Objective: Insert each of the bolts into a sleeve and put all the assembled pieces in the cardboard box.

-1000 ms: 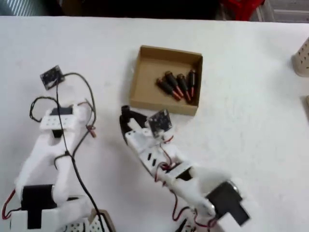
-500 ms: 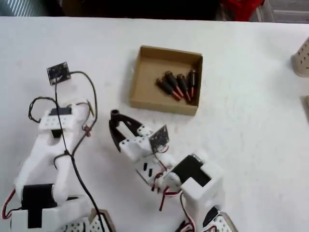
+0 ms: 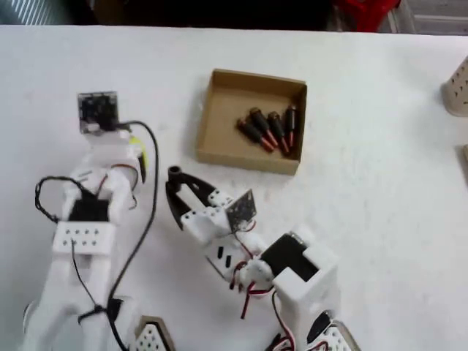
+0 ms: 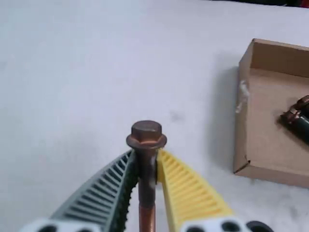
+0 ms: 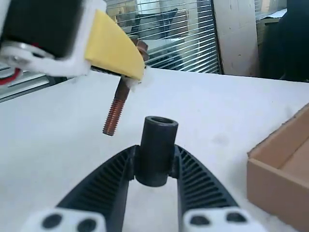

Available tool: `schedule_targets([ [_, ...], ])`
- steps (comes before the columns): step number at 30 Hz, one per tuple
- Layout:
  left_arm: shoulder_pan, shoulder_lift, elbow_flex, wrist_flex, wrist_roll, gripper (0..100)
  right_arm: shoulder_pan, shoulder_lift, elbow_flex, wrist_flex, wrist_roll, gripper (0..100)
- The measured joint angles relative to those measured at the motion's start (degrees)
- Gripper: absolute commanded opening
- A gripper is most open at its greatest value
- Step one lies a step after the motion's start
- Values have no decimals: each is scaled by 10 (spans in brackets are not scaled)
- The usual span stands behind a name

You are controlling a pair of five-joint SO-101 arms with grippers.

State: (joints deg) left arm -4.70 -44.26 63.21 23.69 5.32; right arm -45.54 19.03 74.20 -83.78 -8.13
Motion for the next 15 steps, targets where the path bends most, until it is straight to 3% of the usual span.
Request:
schedule_targets([
  [9, 45, -127, 149, -195, -8, 21, 0, 0, 0, 0, 0, 15],
  [15, 45, -185, 157, -210, -8, 21, -2, 33, -13, 0, 0, 15],
])
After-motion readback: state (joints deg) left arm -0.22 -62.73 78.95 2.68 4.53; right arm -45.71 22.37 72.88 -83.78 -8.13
